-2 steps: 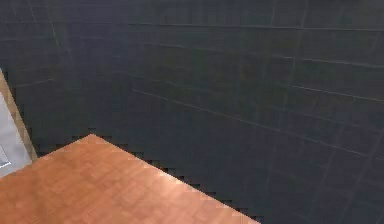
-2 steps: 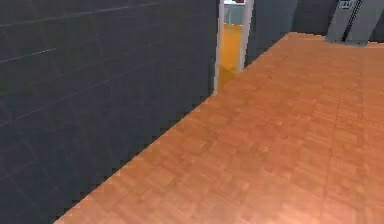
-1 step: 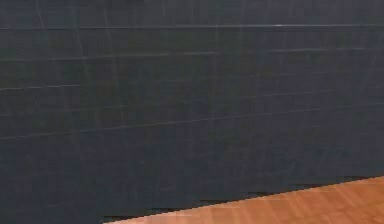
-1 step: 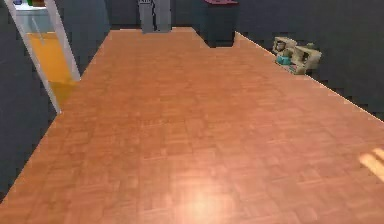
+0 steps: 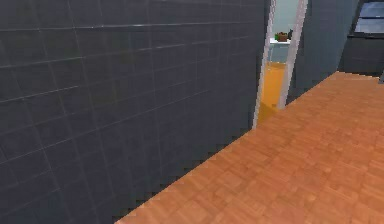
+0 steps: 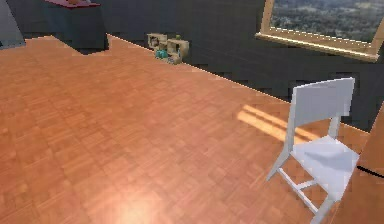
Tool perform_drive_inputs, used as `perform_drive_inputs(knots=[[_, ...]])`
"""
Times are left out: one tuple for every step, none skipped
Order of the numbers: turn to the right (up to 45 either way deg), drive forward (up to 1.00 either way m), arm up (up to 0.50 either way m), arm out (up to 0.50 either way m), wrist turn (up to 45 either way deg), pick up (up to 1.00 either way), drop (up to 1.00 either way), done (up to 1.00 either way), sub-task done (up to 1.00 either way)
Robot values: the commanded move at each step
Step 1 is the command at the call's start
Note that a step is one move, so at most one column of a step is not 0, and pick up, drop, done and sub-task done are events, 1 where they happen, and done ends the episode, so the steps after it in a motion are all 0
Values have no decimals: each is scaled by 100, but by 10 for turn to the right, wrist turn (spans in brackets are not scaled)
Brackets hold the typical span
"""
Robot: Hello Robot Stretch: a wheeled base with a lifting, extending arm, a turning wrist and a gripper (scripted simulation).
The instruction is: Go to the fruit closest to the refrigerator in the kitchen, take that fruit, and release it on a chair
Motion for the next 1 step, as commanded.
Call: perform_drive_inputs(knots=[[0,20,0,0,0,0,0,0,0]])
